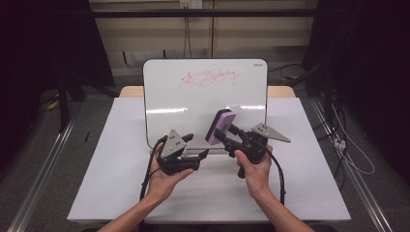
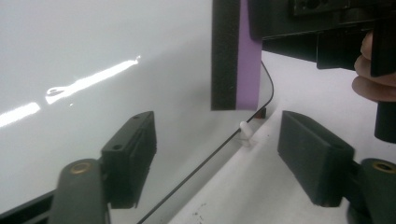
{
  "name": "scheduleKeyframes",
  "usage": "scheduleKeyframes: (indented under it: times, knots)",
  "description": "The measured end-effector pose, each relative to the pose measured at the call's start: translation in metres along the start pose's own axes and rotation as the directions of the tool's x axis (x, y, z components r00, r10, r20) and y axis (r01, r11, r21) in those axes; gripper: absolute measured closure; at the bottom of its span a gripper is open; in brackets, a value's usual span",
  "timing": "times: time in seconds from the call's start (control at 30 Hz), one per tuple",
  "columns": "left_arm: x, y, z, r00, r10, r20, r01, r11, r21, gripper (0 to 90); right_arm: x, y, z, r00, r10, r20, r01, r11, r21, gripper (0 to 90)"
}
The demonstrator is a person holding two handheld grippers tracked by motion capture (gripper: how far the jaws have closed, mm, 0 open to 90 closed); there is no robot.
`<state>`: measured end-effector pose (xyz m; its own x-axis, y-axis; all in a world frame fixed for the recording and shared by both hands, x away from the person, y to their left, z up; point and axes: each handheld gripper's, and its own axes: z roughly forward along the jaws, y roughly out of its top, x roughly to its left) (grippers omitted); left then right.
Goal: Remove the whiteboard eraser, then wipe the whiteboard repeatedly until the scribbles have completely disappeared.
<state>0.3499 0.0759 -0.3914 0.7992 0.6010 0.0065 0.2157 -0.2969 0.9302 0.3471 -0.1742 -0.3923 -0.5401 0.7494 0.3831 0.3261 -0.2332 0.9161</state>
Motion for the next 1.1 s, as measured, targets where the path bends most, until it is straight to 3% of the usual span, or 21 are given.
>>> scheduleKeyframes:
  times: [0.2, 0.33, 0.5, 0.57, 0.67, 0.8, 0.87, 0.97, 1.07, 1.1]
  knots:
    - [0.011, -0.005, -0.006, 0.9991, -0.021, -0.038, 0.021, 0.9998, 0.003, 14.3, -0.006, 0.002, -0.002, 0.9985, -0.041, 0.035, 0.04, 0.999, 0.035, 40.7]
    - [0.022, -0.008, -0.011, 0.9958, -0.082, -0.043, 0.082, 0.9966, 0.006, 9.6, -0.006, 0.002, -0.004, 0.9973, -0.058, 0.044, 0.056, 0.997, 0.051, 40.8]
    - [0.033, -0.012, -0.019, 0.9916, -0.118, -0.053, 0.119, 0.9929, 0.006, 6.4, -0.01, 0.002, -0.011, 0.9944, -0.085, 0.062, 0.081, 0.994, 0.076, 40.9]
    - [0.035, -0.014, -0.023, 0.9919, -0.103, -0.073, 0.105, 0.9941, 0.025, 5.9, -0.013, 0.004, -0.013, 0.993, -0.099, 0.064, 0.093, 0.992, 0.083, 41.0]
    - [0.041, -0.02, -0.03, 0.9924, -0.1, -0.072, 0.103, 0.994, 0.037, 5.2, -0.016, 0.006, -0.017, 0.99, -0.116, 0.08, 0.108, 0.99, 0.093, 41.0]
    - [0.049, -0.026, -0.041, 0.9898, -0.115, -0.084, 0.119, 0.9918, 0.046, 5.0, -0.019, 0.01, -0.02, 0.9842, -0.147, 0.099, 0.135, 0.984, 0.115, 41.0]
    - [0.053, -0.031, -0.047, 0.9887, -0.115, -0.097, 0.121, 0.9911, 0.057, 5.1, -0.021, 0.016, -0.02, 0.9778, -0.176, 0.114, 0.157, 0.975, 0.158, 41.0]
    - [0.055, -0.039, -0.058, 0.9849, -0.135, -0.108, 0.143, 0.9877, 0.065, 5.2, -0.022, 0.023, -0.019, 0.9741, -0.189, 0.124, 0.166, 0.971, 0.175, 41.0]
    - [0.055, -0.047, -0.07, 0.984, -0.127, -0.125, 0.137, 0.9873, 0.079, 5.2, -0.02, 0.029, -0.018, 0.9714, -0.198, 0.131, 0.175, 0.97, 0.172, 41.0]
    - [0.054, -0.05, -0.074, 0.9824, -0.132, -0.132, 0.144, 0.9861, 0.083, 5.3, -0.019, 0.035, -0.016, 0.9641, -0.225, 0.141, 0.199, 0.963, 0.181, 41.0]
